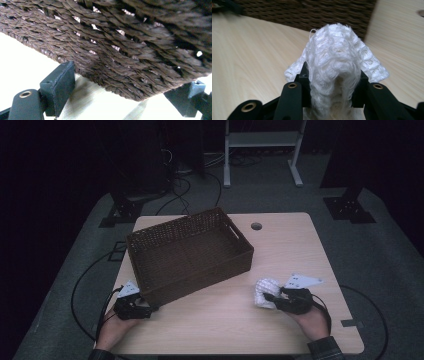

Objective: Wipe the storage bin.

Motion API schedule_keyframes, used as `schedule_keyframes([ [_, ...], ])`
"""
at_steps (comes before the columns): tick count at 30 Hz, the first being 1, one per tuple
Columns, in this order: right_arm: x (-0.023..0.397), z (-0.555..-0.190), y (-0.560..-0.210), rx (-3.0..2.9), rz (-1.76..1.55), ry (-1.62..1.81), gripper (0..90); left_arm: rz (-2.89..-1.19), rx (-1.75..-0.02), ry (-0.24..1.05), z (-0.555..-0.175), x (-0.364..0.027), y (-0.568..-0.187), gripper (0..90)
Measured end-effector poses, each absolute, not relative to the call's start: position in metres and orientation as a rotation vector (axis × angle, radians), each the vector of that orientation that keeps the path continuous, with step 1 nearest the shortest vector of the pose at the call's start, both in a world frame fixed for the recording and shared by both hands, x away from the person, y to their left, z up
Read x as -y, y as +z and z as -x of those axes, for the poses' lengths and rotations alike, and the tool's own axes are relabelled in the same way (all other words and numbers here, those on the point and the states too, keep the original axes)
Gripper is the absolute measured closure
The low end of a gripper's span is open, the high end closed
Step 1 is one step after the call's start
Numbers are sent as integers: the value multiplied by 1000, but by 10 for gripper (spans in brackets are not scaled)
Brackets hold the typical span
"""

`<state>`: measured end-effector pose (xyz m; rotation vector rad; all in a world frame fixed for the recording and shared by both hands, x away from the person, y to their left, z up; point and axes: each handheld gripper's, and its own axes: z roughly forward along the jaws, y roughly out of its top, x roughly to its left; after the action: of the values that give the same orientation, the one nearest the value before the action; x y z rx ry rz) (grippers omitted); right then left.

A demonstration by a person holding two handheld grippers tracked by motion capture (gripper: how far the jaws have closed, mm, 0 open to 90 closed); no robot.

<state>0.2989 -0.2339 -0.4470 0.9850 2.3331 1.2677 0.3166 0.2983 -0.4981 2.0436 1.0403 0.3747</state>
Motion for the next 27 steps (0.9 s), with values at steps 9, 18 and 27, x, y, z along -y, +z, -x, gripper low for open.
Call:
schedule_keyframes([
  [9, 278, -293, -452, -2244, -1108, 1180, 624, -2043, -1042, 375, -316, -298, -498, 154],
  [18, 307, -294, -464, -2206, -1215, 1079, 624, -2043, -1041, 375, -316, -298, -498, 155],
  [27, 306, -302, -476, -2247, -1222, 1001, 615, -2043, -1042, 375, -317, -298, -498, 154],
])
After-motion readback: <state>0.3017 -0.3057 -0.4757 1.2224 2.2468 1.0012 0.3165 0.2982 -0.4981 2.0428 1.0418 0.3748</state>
